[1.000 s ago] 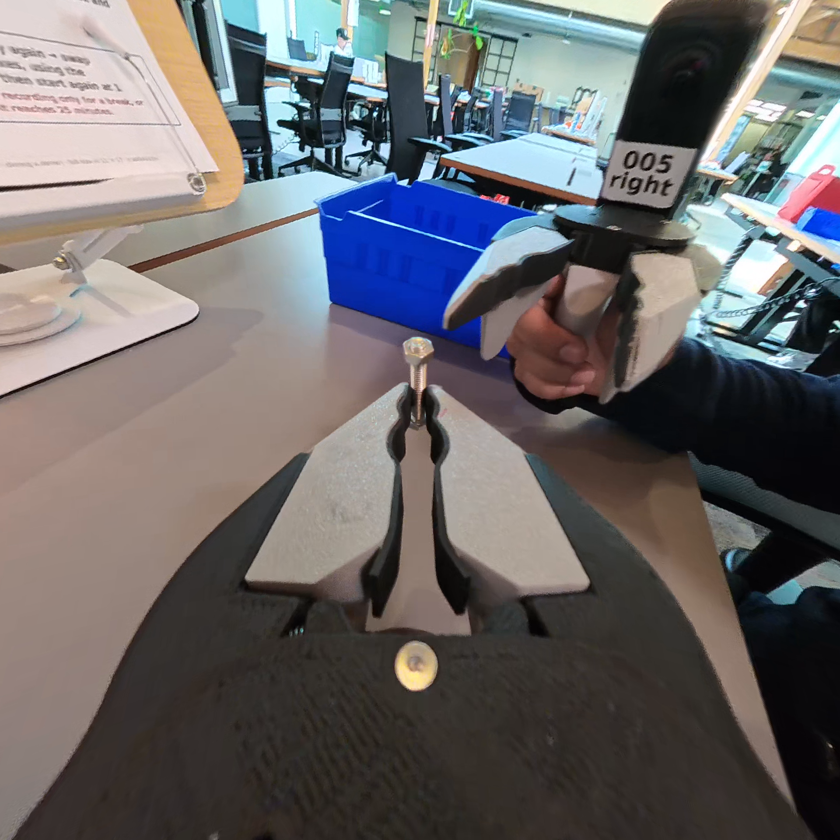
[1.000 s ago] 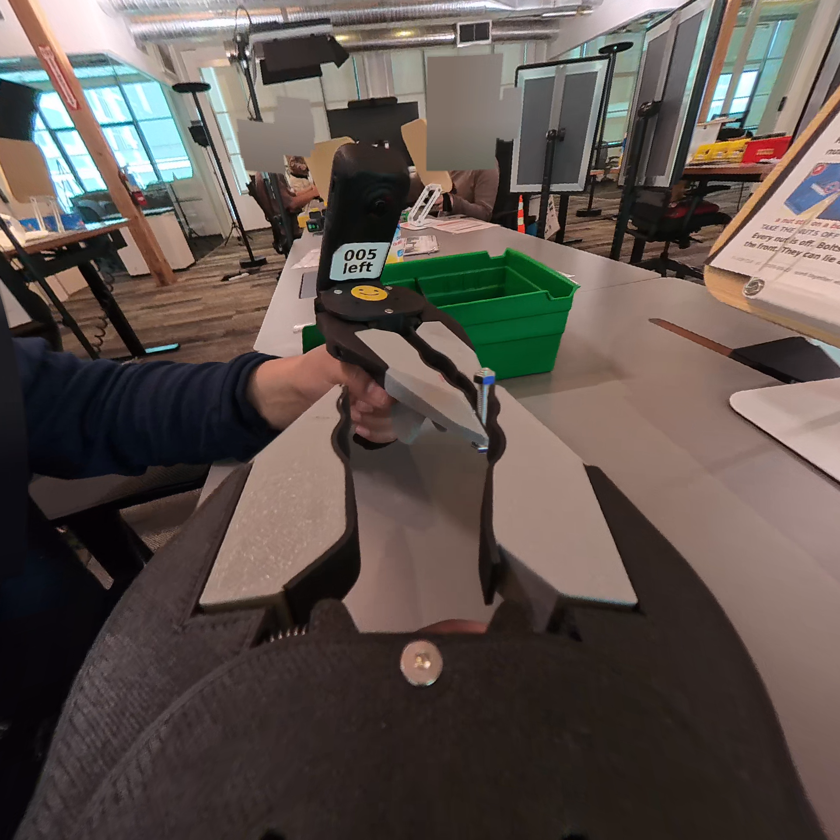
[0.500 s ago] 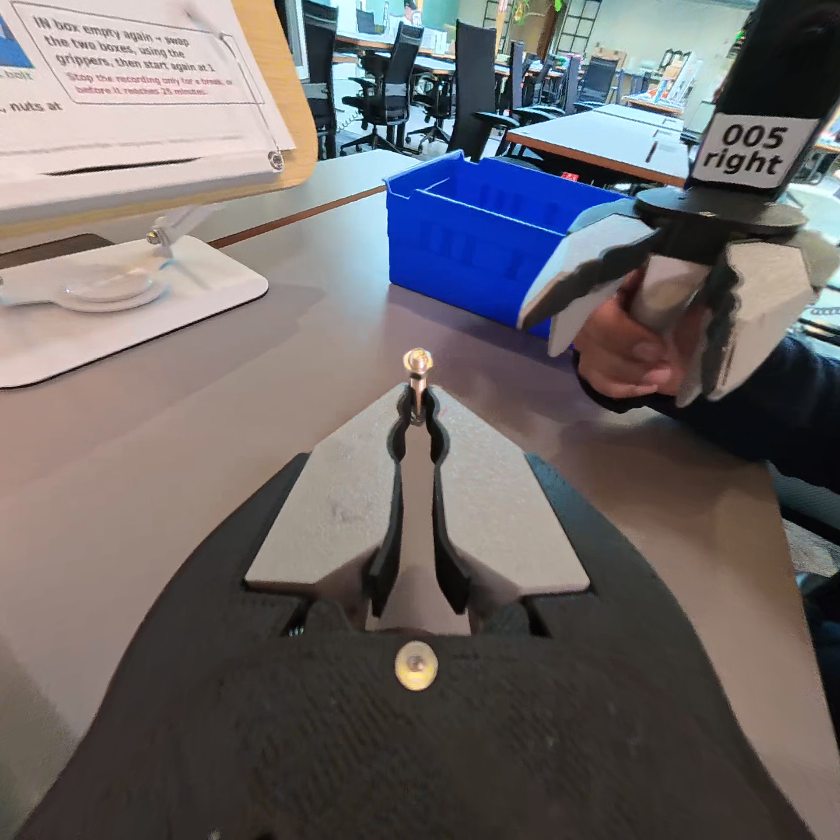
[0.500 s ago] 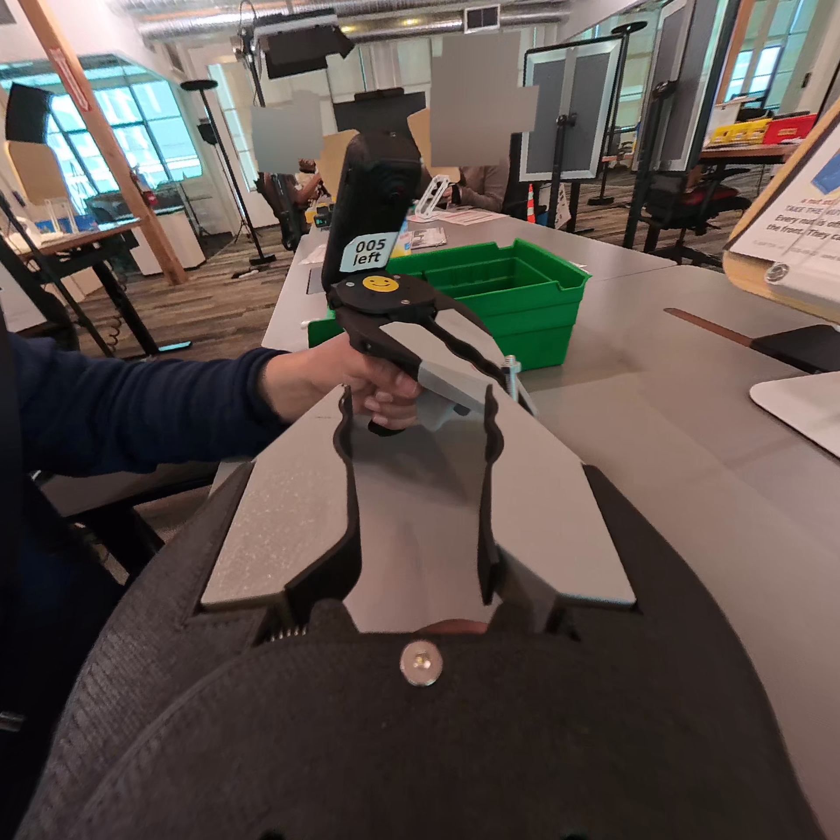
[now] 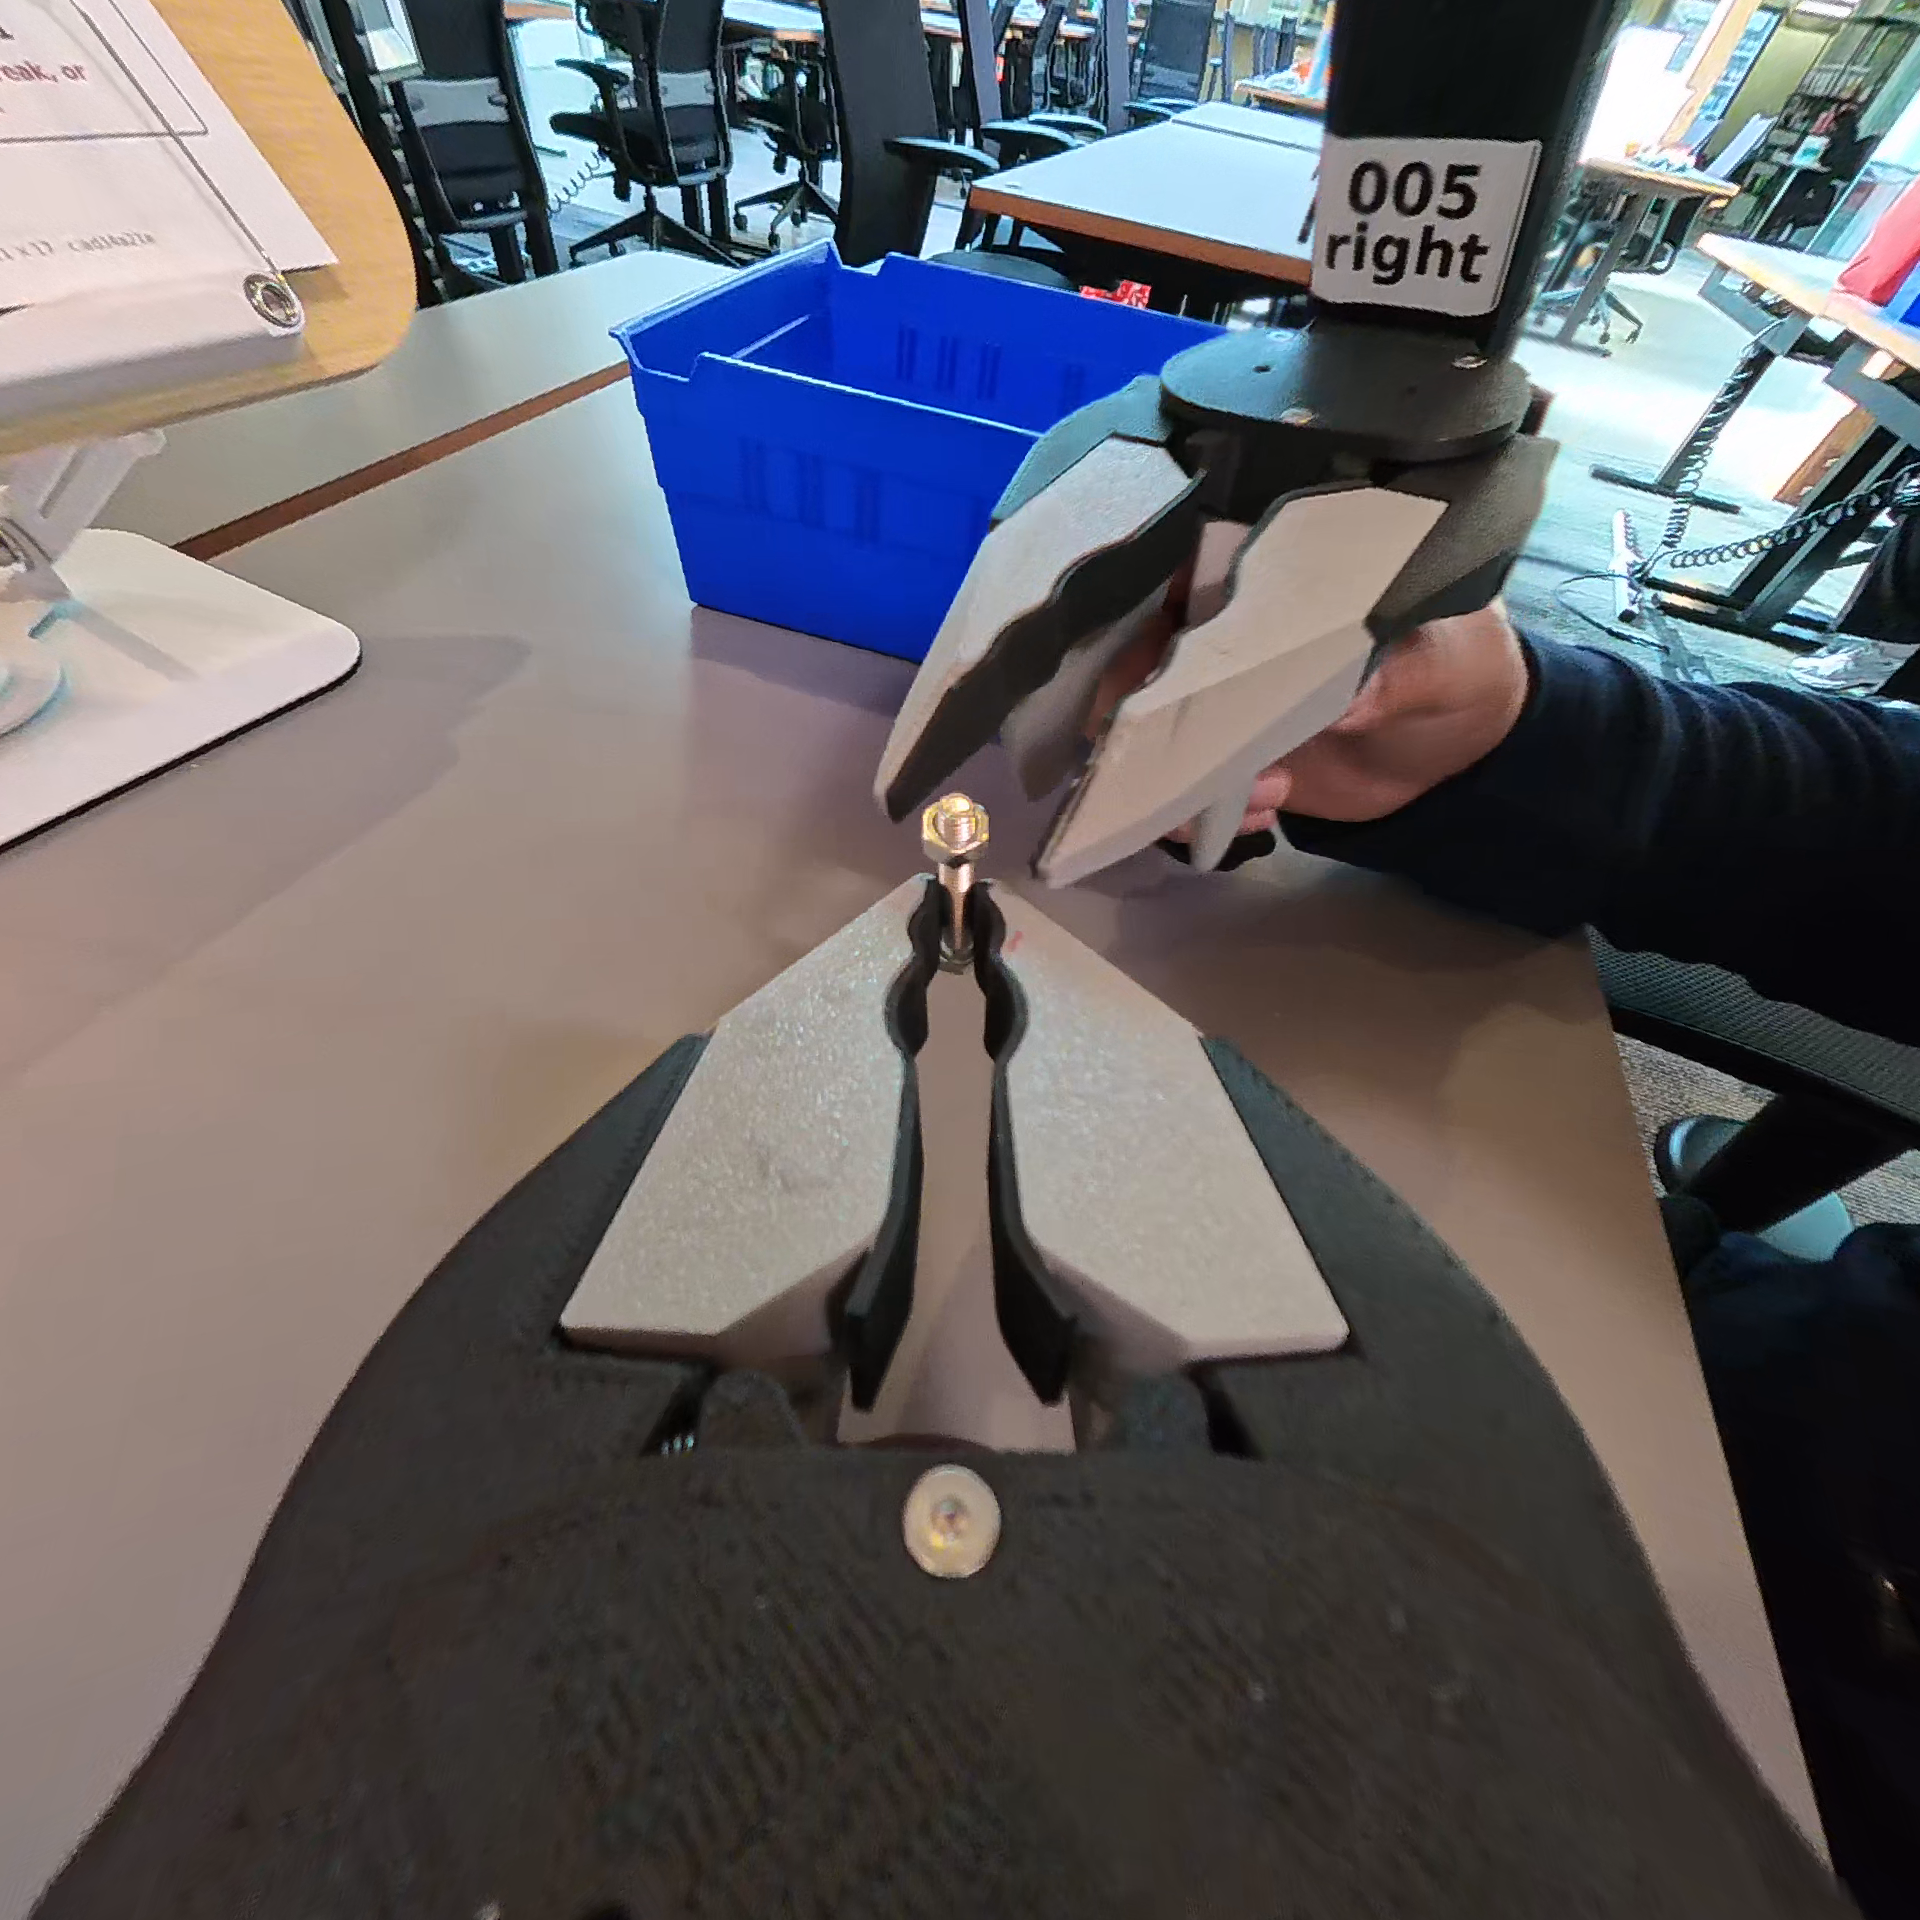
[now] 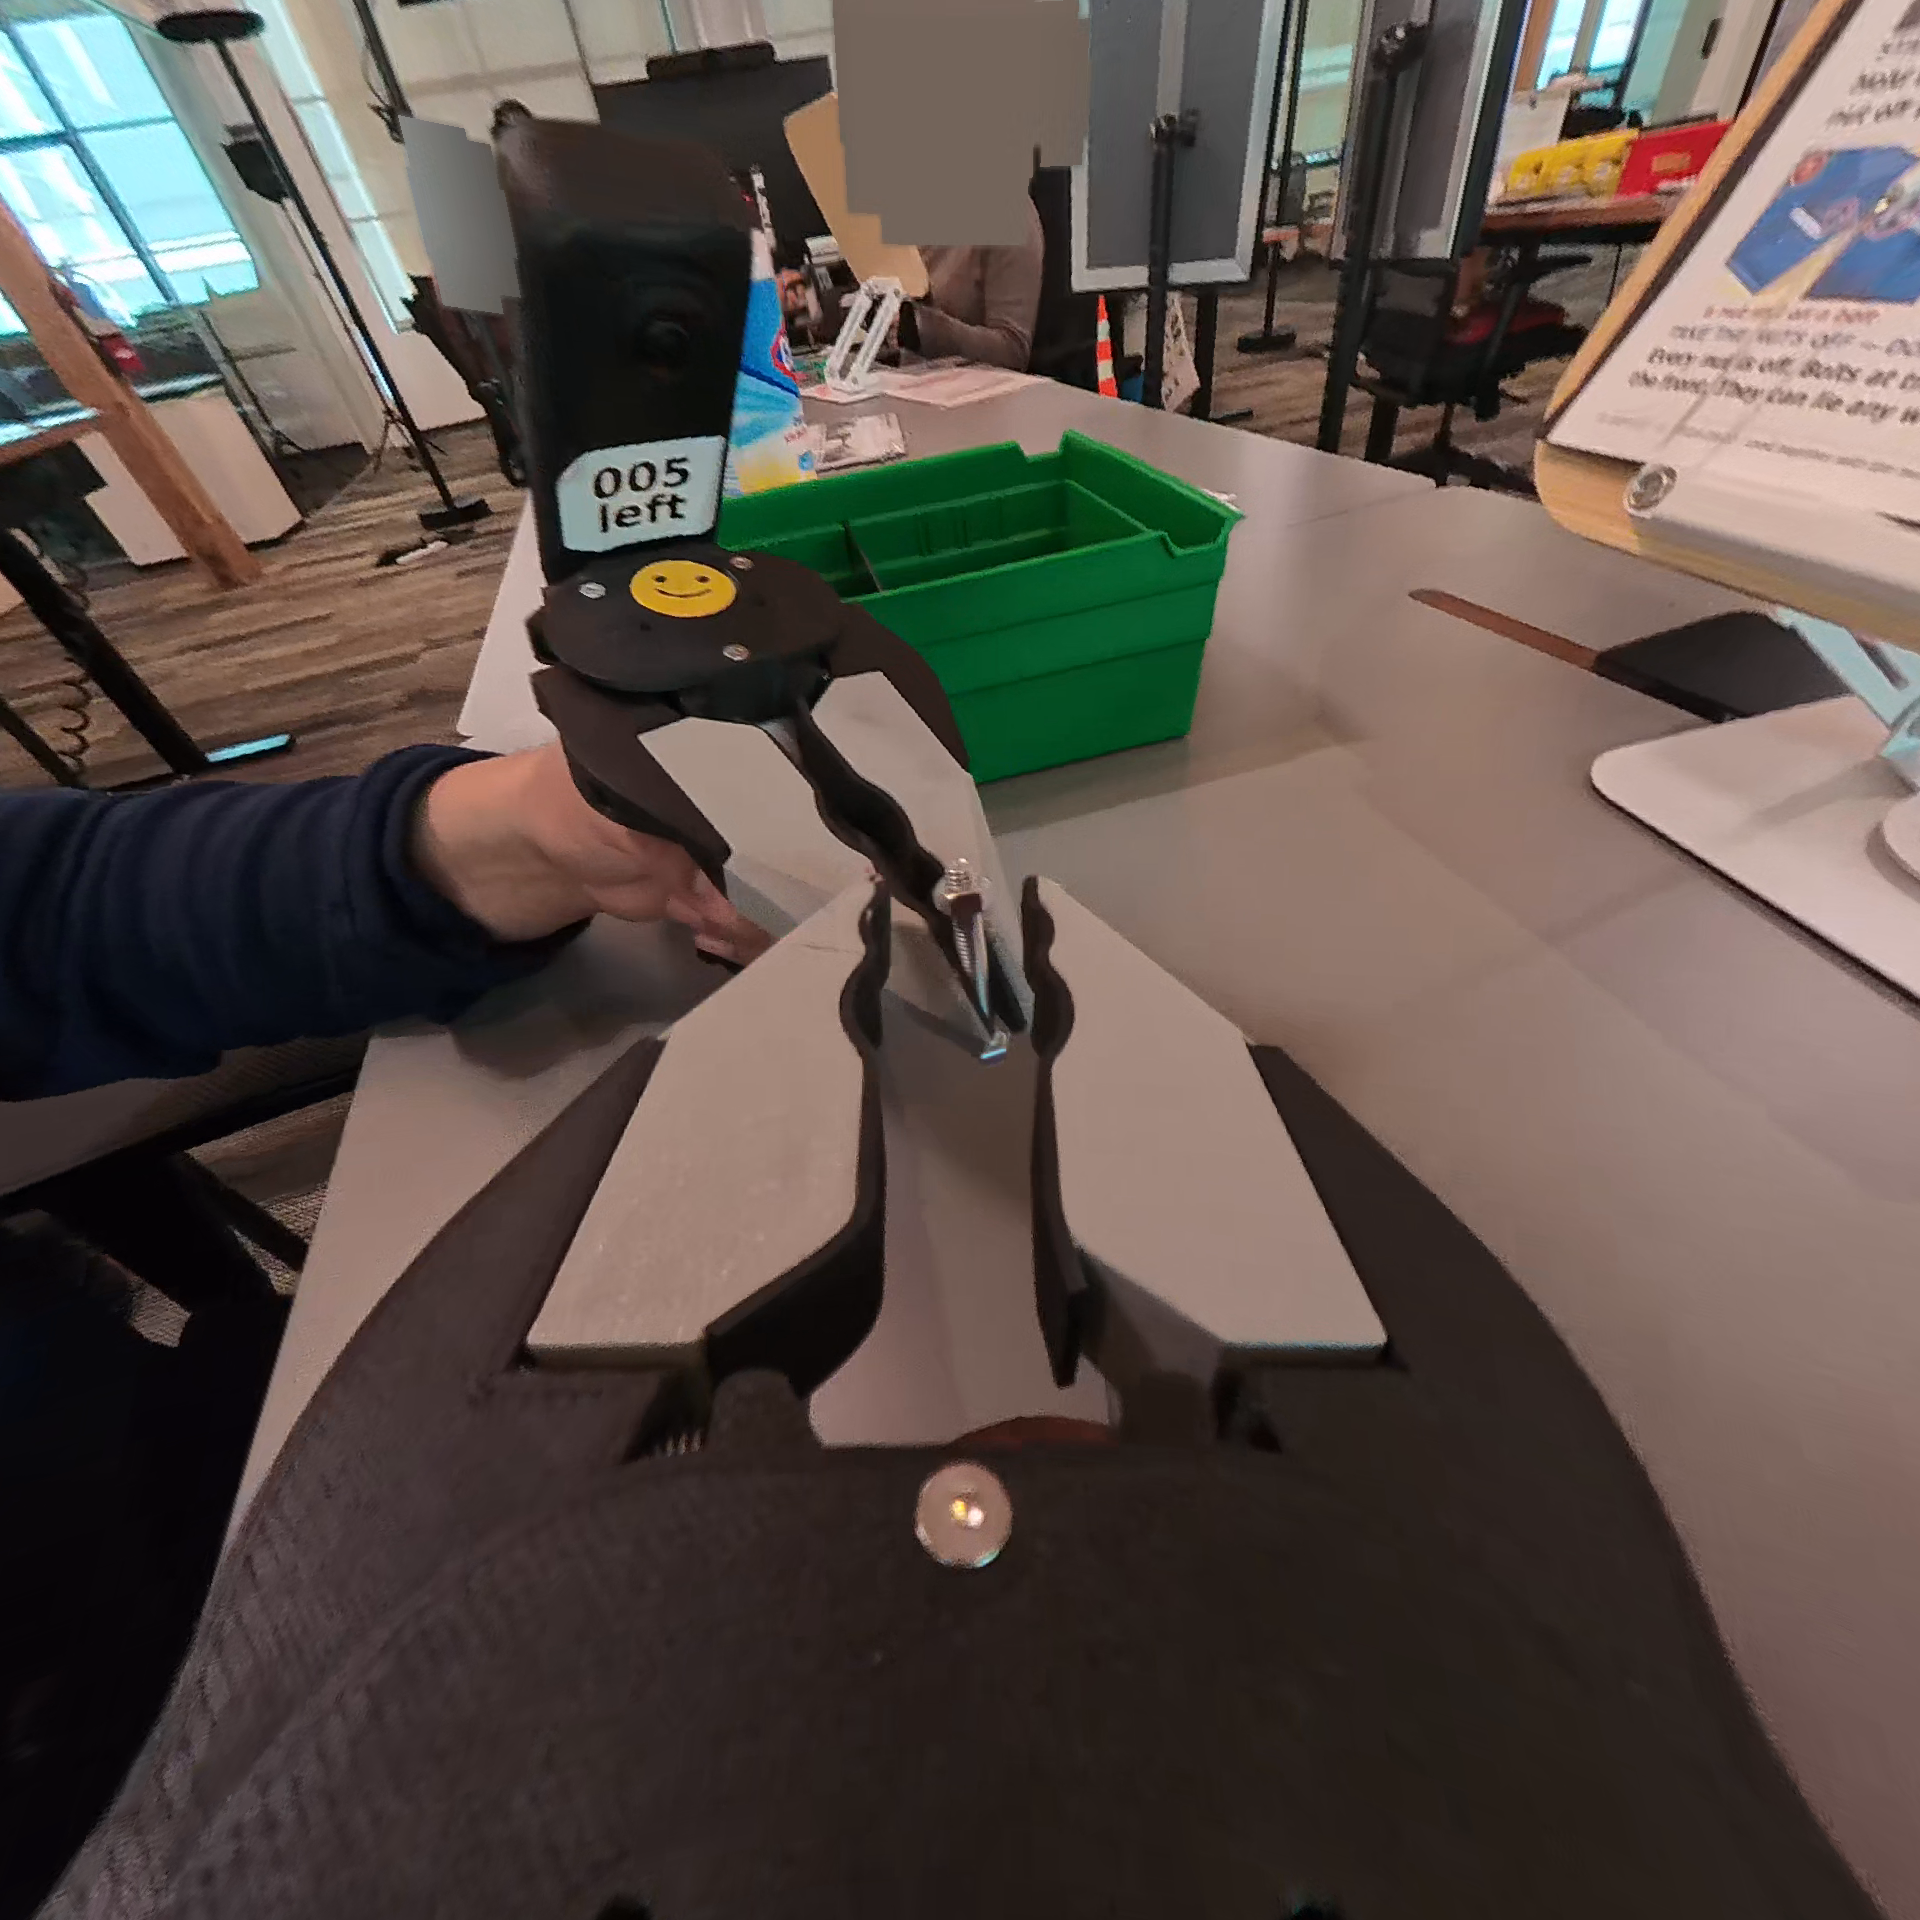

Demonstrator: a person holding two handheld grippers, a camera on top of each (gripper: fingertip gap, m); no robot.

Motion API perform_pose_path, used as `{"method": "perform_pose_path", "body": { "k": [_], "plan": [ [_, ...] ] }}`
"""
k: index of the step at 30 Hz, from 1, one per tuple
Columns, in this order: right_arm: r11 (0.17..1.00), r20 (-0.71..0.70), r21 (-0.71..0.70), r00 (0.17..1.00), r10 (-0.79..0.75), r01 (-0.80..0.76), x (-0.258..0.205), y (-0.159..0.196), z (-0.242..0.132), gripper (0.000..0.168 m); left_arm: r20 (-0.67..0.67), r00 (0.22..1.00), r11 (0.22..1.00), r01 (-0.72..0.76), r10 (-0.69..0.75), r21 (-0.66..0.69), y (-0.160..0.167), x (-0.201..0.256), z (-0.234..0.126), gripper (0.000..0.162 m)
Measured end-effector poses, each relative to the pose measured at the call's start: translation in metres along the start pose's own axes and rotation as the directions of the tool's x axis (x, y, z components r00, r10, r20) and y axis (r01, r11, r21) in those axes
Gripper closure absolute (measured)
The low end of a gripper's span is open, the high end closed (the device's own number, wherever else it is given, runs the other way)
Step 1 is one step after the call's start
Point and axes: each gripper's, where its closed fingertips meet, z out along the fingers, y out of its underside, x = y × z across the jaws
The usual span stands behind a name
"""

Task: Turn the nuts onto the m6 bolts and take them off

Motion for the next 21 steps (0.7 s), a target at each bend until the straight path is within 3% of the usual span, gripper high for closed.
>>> {"method": "perform_pose_path", "body": {
  "k": [3,10,14,21],
  "plan": [
    [1.000,0.008,-0.026,1.000,0.018,-0.018,0.001,0.006,0.002,0.160,-0.005,1.000,1.000,0.000,0.000,-0.009,0.002,0.001,0.002,0.159],
    [0.998,-0.009,-0.045,0.999,0.031,-0.031,0.004,0.009,0.002,0.161,-0.026,0.997,0.998,0.070,-0.070,-0.008,0.005,0.000,0.004,0.159],
    [0.996,0.026,0.006,0.996,0.085,-0.085,0.003,0.001,-0.002,0.161,-0.018,0.998,0.998,0.053,-0.054,-0.036,0.010,0.001,0.007,0.152],
    [0.992,0.055,0.041,0.991,0.118,-0.121,0.003,-0.005,-0.007,0.161,-0.022,1.000,1.000,0.014,-0.014,-0.022,0.007,0.004,0.007,0.153]
  ]
}}
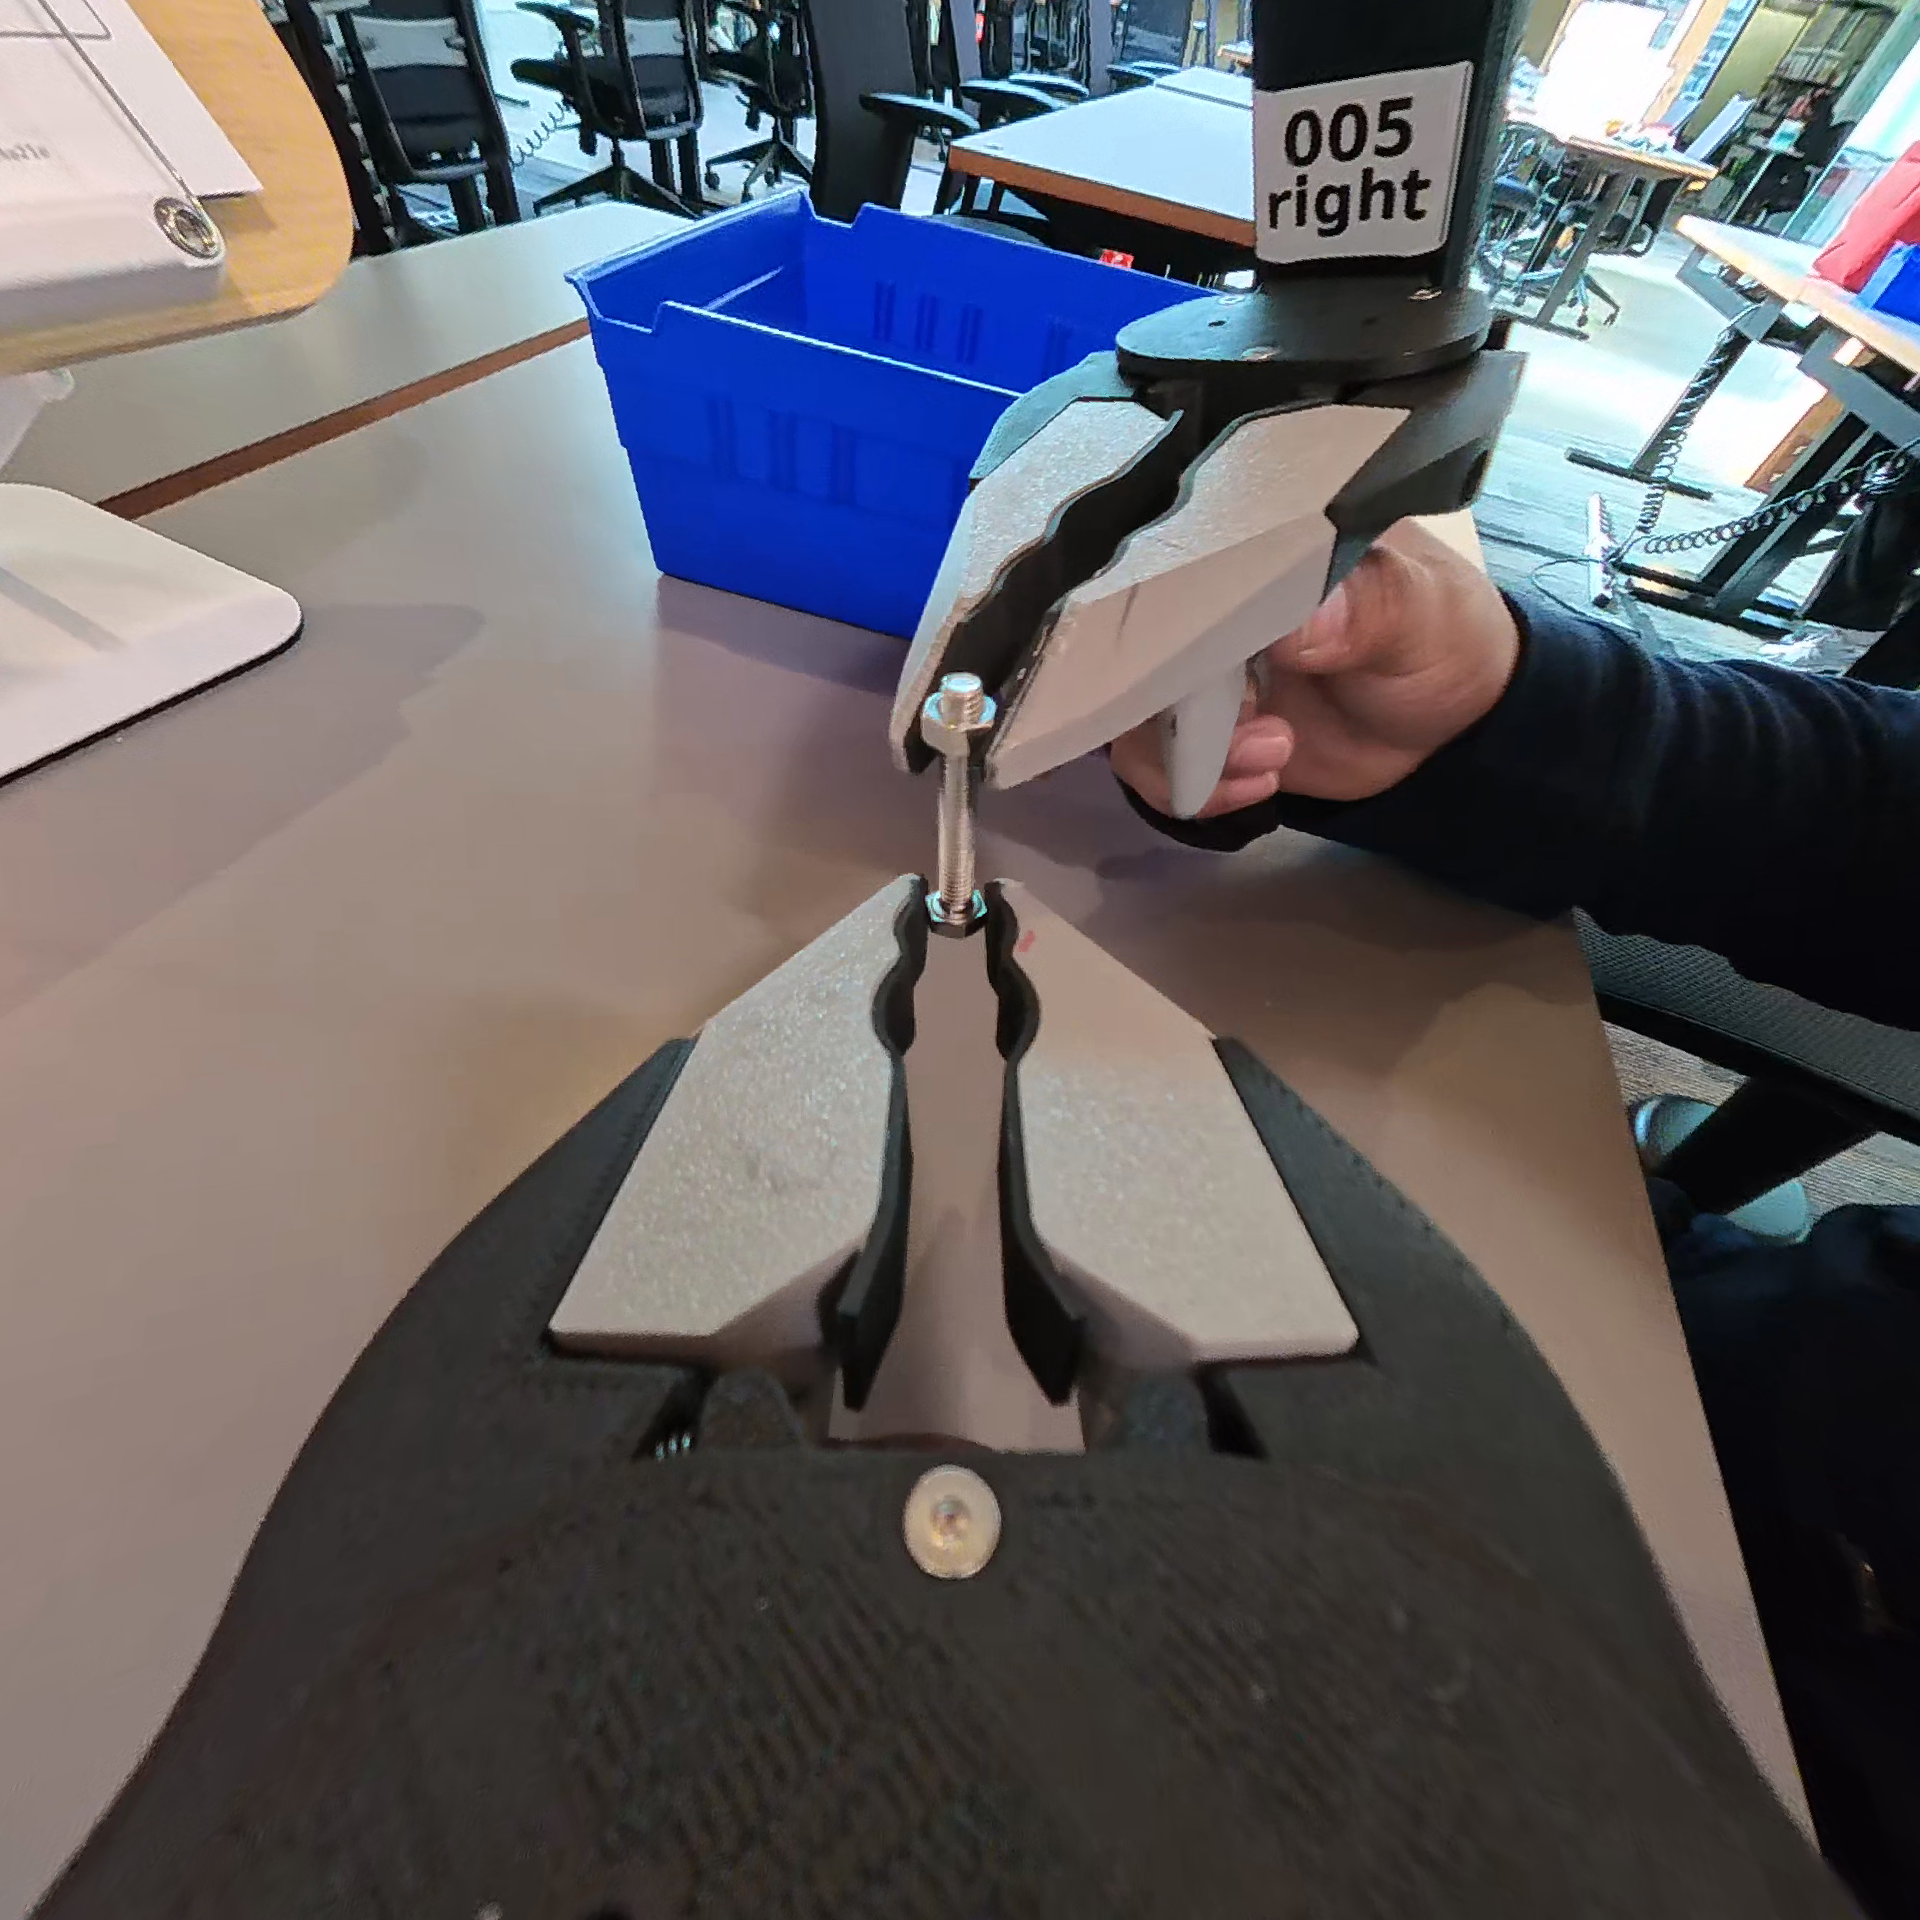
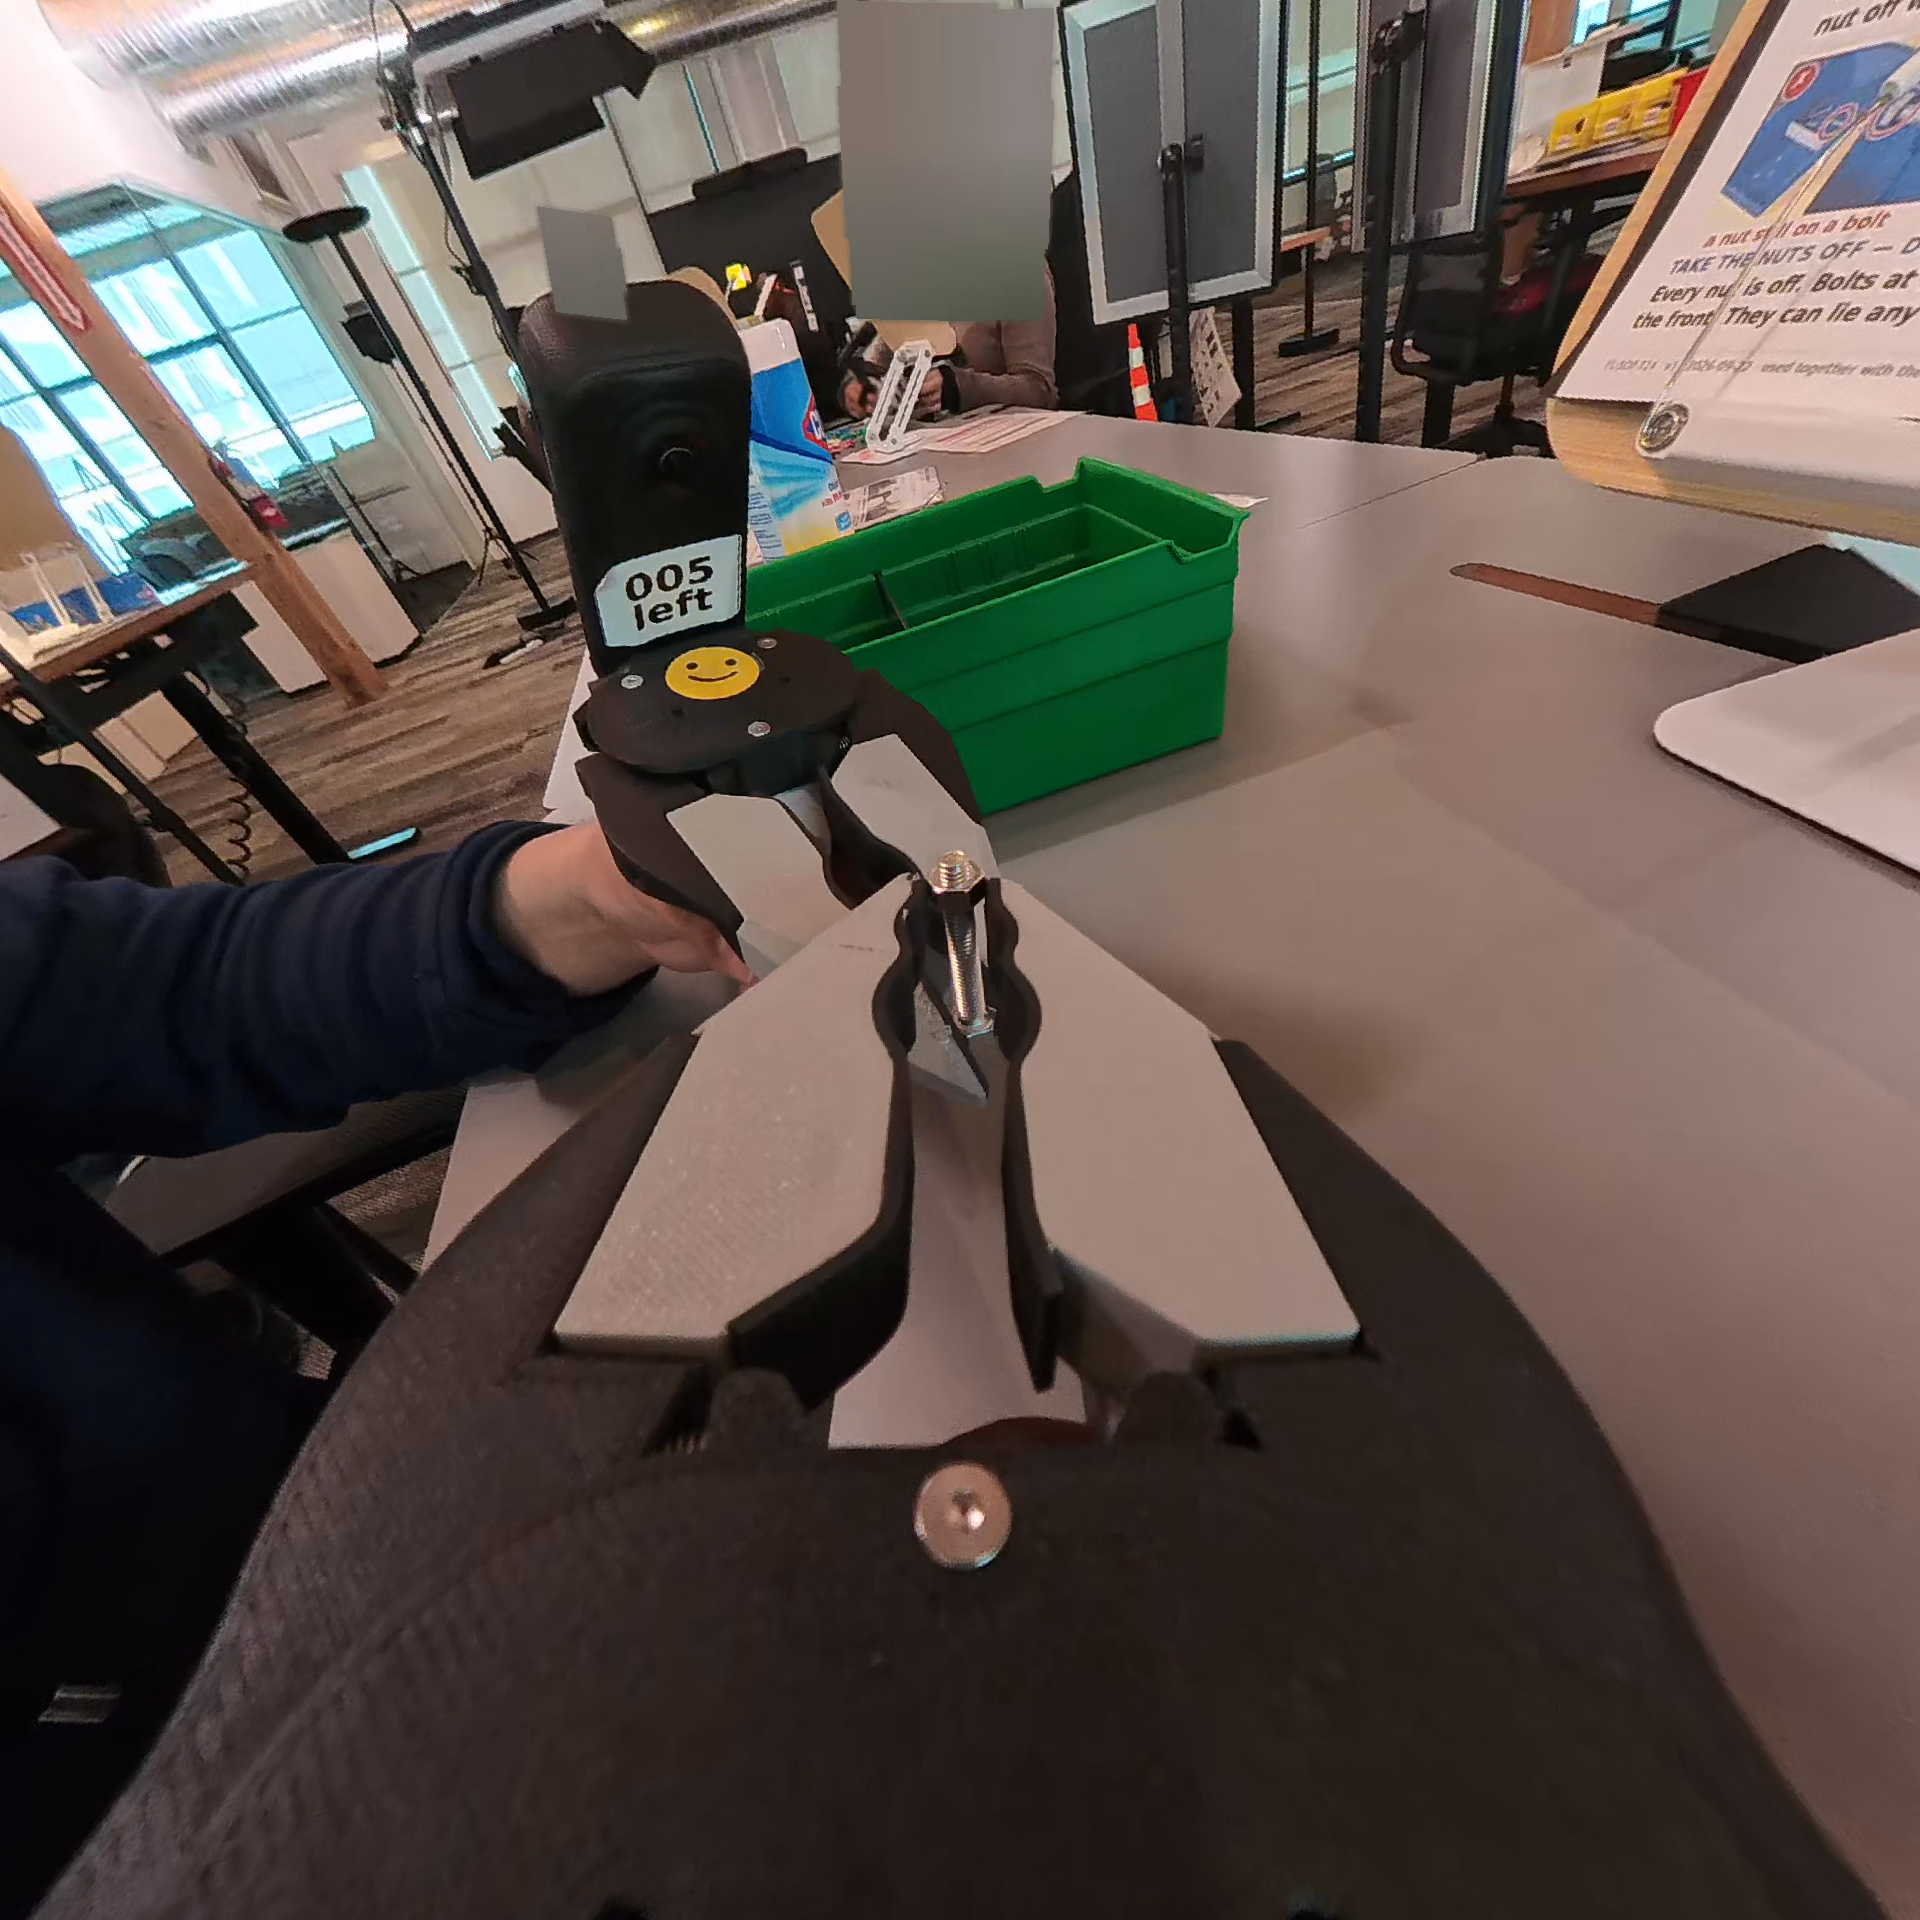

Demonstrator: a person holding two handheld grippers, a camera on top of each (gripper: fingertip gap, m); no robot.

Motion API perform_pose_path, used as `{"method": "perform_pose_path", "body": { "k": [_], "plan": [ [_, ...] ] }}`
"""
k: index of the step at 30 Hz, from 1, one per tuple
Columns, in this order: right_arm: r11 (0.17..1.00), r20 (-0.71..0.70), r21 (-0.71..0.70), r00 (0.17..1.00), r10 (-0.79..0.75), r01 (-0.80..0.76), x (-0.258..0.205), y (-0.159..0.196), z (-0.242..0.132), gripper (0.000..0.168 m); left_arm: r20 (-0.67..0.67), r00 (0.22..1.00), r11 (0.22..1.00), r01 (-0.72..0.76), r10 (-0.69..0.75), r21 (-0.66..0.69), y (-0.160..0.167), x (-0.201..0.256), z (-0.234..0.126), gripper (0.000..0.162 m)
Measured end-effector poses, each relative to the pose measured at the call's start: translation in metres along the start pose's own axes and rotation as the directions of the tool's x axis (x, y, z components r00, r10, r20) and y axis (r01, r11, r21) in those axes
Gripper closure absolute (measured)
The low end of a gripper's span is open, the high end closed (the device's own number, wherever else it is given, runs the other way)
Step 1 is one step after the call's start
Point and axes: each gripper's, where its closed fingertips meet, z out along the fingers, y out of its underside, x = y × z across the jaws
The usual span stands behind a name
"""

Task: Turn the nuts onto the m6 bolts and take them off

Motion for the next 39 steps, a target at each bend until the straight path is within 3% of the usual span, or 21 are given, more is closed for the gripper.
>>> {"method": "perform_pose_path", "body": {
  "k": [3,8,13,17,20,24,30,34,36,39],
  "plan": [
    [1.000,0.014,-0.005,1.000,0.020,-0.020,0.000,0.002,0.000,0.160,0.002,1.000,1.000,0.005,-0.005,-0.018,0.002,-0.001,0.000,0.153],
    [0.998,0.061,0.024,0.997,0.050,-0.052,-0.003,-0.003,-0.001,0.126,-0.033,0.999,0.999,0.009,-0.011,-0.049,0.008,0.007,0.005,0.153],
    [1.000,0.129,0.012,0.992,0.013,-0.015,-0.019,0.000,0.007,0.115,-0.080,0.997,0.999,0.020,-0.024,-0.039,0.007,0.017,0.009,0.153],
    [0.999,0.113,0.010,0.993,-0.036,0.035,-0.021,-0.001,0.007,0.117,-0.033,0.998,0.999,0.043,-0.044,-0.028,0.005,0.004,0.004,0.153],
    [0.999,0.078,0.014,0.996,-0.032,0.031,-0.013,-0.004,-0.001,0.128,0.008,0.994,0.994,0.111,-0.112,0.024,-0.002,-0.015,-0.009,0.153],
    [0.997,0.061,0.070,0.998,0.009,-0.013,-0.006,-0.014,-0.008,0.123,-0.002,0.991,0.989,0.136,-0.136,0.055,-0.008,-0.018,-0.017,0.154],
    [1.000,0.109,-0.004,0.994,0.006,-0.006,-0.018,0.001,0.009,0.119,-0.064,0.996,0.998,0.054,-0.056,-0.037,0.005,0.013,0.008,0.153],
    [1.000,0.059,-0.018,0.998,-0.022,0.023,-0.012,0.001,0.005,0.114,0.040,0.992,0.993,0.120,-0.120,-0.009,0.004,-0.018,-0.005,0.154],
    [1.000,0.081,0.026,0.997,-0.014,0.012,-0.013,-0.007,-0.003,0.131,0.106,0.982,0.988,0.156,-0.156,0.013,0.004,-0.037,-0.017,0.154],
    [0.996,0.076,0.077,0.996,0.050,-0.056,-0.006,-0.015,-0.007,0.122,0.065,0.985,0.985,0.155,-0.160,0.068,-0.007,-0.032,-0.021,0.154]
  ]
}}
